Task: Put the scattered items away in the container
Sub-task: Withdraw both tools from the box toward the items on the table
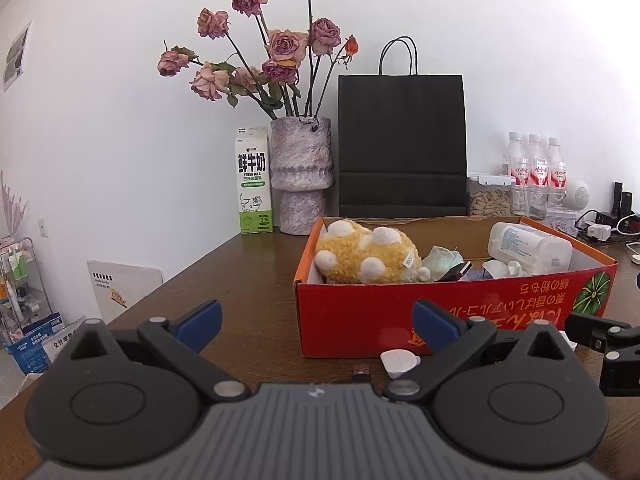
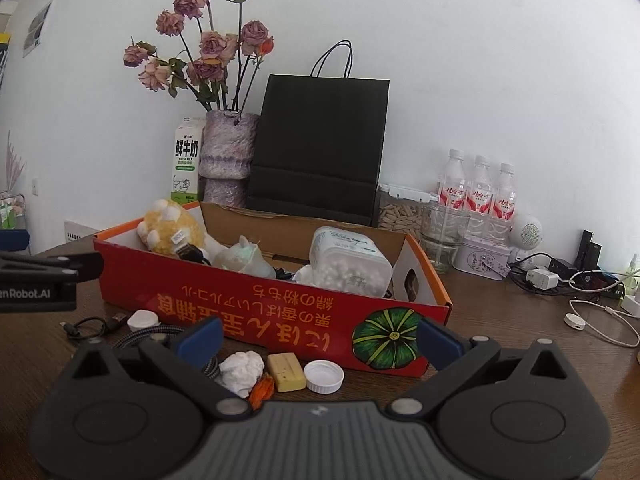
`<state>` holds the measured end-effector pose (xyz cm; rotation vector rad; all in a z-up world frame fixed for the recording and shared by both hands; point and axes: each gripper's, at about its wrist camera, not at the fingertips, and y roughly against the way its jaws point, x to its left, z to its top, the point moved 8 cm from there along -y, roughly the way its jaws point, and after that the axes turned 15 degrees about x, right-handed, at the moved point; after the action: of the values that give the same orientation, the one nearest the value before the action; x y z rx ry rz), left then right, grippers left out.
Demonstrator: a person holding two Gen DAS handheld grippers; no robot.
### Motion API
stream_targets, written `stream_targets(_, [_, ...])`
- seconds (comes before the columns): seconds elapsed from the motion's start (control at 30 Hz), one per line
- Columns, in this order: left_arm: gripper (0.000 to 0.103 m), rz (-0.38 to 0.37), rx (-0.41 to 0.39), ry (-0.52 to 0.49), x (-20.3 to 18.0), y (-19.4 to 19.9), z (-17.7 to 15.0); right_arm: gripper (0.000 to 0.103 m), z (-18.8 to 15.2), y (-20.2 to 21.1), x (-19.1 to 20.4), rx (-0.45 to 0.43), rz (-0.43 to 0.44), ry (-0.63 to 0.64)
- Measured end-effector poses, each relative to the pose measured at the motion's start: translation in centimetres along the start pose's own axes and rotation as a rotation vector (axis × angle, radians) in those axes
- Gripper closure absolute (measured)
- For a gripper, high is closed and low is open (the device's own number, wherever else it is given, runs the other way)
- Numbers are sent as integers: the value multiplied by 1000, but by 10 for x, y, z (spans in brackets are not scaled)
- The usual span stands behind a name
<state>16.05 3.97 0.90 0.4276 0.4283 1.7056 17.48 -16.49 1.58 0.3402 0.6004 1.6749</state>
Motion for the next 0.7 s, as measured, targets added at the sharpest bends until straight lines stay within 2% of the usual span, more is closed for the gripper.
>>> stream_targets(0.33, [0,-82,31,72,16,11,-12,0,-16,15,5,41,24,22])
stream_targets(0.7, [0,-87,47,33,13,18,-17,0,-28,18,10,106,79,30])
